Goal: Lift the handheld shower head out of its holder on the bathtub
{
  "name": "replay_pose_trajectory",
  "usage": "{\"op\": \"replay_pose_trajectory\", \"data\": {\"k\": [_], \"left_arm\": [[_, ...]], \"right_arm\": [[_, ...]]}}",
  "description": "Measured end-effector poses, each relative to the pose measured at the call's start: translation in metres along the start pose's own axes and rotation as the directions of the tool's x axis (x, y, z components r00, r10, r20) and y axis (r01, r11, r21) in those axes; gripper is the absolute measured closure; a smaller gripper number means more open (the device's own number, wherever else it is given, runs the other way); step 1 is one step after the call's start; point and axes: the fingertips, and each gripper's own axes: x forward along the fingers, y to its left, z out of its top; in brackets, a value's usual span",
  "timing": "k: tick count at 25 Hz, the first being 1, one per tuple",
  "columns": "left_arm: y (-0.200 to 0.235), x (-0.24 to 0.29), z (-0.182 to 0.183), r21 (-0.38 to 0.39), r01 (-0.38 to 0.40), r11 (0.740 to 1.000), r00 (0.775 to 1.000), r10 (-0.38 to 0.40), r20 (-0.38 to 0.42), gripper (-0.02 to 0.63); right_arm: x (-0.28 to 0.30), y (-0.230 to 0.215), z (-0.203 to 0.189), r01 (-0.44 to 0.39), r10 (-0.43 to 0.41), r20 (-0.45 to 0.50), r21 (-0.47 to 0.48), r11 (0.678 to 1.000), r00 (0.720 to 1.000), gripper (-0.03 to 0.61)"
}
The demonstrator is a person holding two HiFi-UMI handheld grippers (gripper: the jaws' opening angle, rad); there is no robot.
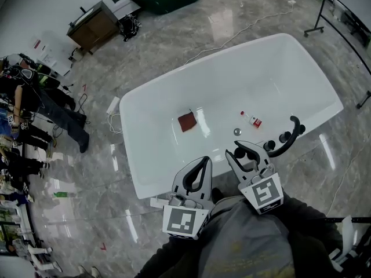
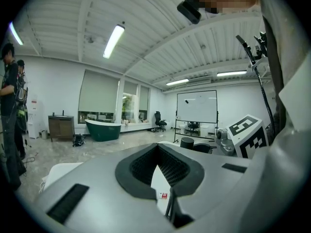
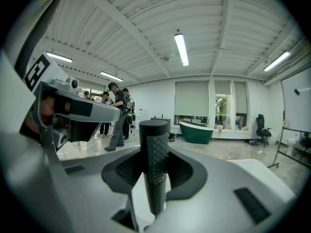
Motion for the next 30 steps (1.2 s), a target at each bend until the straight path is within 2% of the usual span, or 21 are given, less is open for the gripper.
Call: {"op": "replay_pose_trajectory", "data": {"k": [10,14,21,30], "left_arm": [[0.000,-0.009,0.016,0.041,0.024,0.999,0.998,-0.026,0.064,0.612],[0.000,-0.015,0.027,0.065,0.039,0.997,0.993,-0.046,0.110,0.612],[-0.004,-0.019,0.036,0.081,0.048,0.996,0.988,-0.059,0.140,0.612],[-0.005,-0.028,0.043,0.083,0.079,0.993,0.983,-0.091,0.160,0.612]], "right_arm": [[-0.007,0.003,0.029,0.026,-0.023,0.075,-0.033,0.999,0.997,0.449],[-0.013,0.008,0.048,0.034,-0.029,0.119,-0.046,0.998,0.992,0.449],[-0.026,0.010,0.074,0.052,-0.042,0.190,-0.049,0.997,0.981,0.449],[-0.029,0.017,0.077,0.074,-0.066,0.187,-0.035,0.997,0.980,0.449]]}}
